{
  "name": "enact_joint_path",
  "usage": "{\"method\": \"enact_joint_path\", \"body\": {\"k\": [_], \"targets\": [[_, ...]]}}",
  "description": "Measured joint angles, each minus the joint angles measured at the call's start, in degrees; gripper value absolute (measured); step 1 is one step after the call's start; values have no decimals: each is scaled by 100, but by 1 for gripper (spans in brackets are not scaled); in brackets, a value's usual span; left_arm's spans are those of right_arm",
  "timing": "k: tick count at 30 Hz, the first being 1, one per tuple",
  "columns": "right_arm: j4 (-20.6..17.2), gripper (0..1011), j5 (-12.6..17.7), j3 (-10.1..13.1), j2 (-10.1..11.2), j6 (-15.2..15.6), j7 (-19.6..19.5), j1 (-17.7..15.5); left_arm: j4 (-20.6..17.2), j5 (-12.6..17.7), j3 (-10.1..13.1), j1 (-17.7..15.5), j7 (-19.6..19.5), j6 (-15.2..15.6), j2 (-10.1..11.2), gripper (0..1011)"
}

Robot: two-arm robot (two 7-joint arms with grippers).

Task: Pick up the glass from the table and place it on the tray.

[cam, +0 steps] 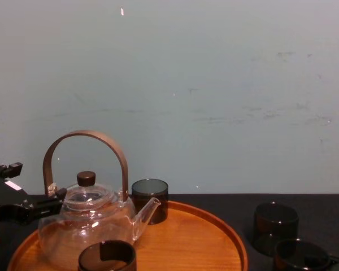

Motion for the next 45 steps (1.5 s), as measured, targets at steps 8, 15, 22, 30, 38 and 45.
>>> {"method": "enact_joint_path", "body": {"k": [8, 15, 22, 30, 38, 45], "targets": [[-14, 907, 160, 34, 31, 0, 134, -19, 0, 0, 0, 0, 0, 0, 0, 1001], [-296, 907, 200, 21, 138, 1, 138, -119, 0, 0, 0, 0, 0, 0, 0, 1001], [-620, 908, 209, -43, 219, 8, 157, -192, 0, 0, 0, 0, 0, 0, 0, 1001], [-724, 908, 178, -248, 185, 59, 227, -90, 0, 0, 0, 0, 0, 0, 0, 1001], [-589, 907, 18, -576, -21, 106, 274, 204, 0, 0, 0, 0, 0, 0, 0, 1001], [-360, 907, -167, -837, -232, 128, 312, 488, 0, 0, 0, 0, 0, 0, 0, 1001]]}}
